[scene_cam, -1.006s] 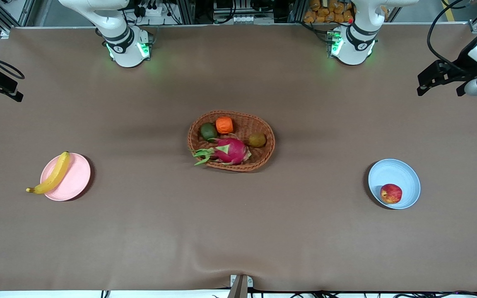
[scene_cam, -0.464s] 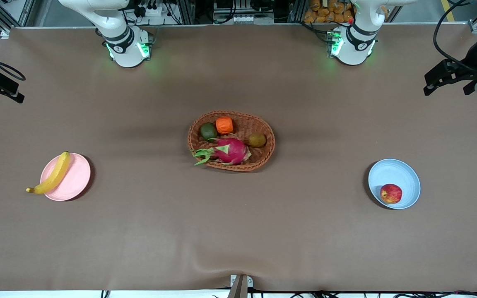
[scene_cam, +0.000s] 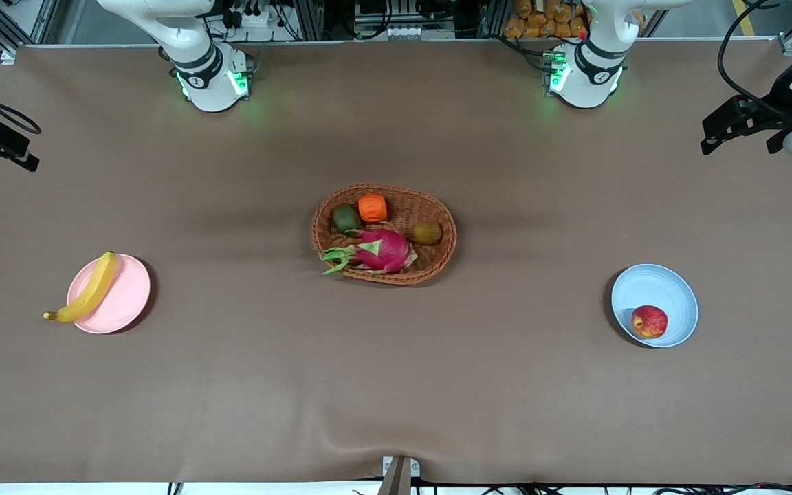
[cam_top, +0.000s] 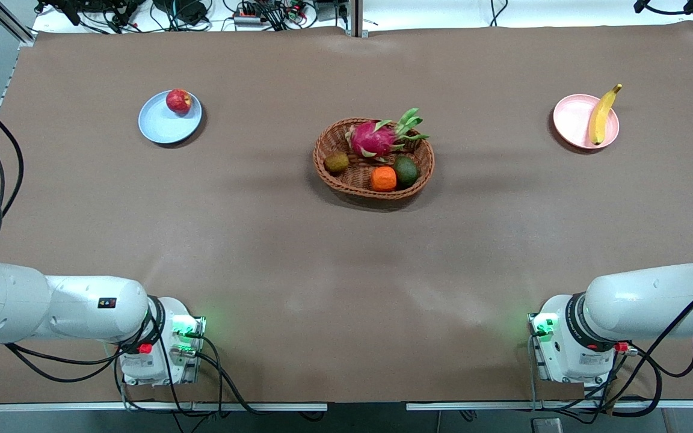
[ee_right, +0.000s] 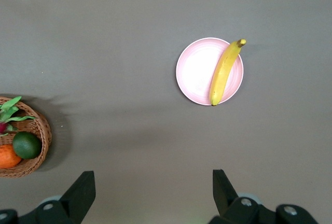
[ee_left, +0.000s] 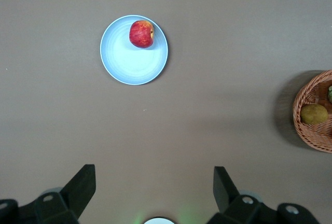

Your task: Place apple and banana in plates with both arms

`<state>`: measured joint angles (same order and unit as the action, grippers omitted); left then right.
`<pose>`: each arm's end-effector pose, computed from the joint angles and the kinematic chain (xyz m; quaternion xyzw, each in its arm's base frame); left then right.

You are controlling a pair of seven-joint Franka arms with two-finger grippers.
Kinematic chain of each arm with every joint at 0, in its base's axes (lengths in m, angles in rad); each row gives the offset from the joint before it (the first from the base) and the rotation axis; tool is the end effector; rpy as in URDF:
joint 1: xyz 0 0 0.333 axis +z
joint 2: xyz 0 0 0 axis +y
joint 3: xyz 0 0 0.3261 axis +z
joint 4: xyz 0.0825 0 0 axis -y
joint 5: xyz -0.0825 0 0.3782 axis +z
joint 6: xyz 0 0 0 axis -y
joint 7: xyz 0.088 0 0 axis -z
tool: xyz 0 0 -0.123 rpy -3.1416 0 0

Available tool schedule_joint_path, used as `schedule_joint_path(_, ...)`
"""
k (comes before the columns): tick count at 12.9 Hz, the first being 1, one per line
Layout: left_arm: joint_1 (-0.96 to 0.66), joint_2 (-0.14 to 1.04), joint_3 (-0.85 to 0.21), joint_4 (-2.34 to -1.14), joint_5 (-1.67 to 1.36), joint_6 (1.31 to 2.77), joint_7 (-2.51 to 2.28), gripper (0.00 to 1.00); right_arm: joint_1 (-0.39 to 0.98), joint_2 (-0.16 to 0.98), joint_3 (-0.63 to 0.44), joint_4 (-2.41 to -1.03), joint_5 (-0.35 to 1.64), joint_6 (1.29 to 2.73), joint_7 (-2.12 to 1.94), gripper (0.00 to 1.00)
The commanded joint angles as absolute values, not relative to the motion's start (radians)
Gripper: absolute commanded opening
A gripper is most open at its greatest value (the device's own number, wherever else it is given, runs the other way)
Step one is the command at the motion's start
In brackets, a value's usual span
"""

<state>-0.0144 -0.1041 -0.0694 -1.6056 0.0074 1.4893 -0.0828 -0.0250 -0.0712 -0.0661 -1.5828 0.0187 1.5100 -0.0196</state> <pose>0.5044 -0.0435 0.6502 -1.0000 0.0000 0.0056 0.0078 0.5175 -0.0463 0.6457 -0.9993 0.0351 0.0002 0.0117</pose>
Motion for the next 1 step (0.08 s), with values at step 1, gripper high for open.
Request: schedule_joint_path(1, -0.003, -0.101, -0.078, -1.585, -0.002, 1.45, -0.094, 1.0, -0.028, -0.071, -0.064, -1.571, 0.008, 1.499, -0.018, 1.0)
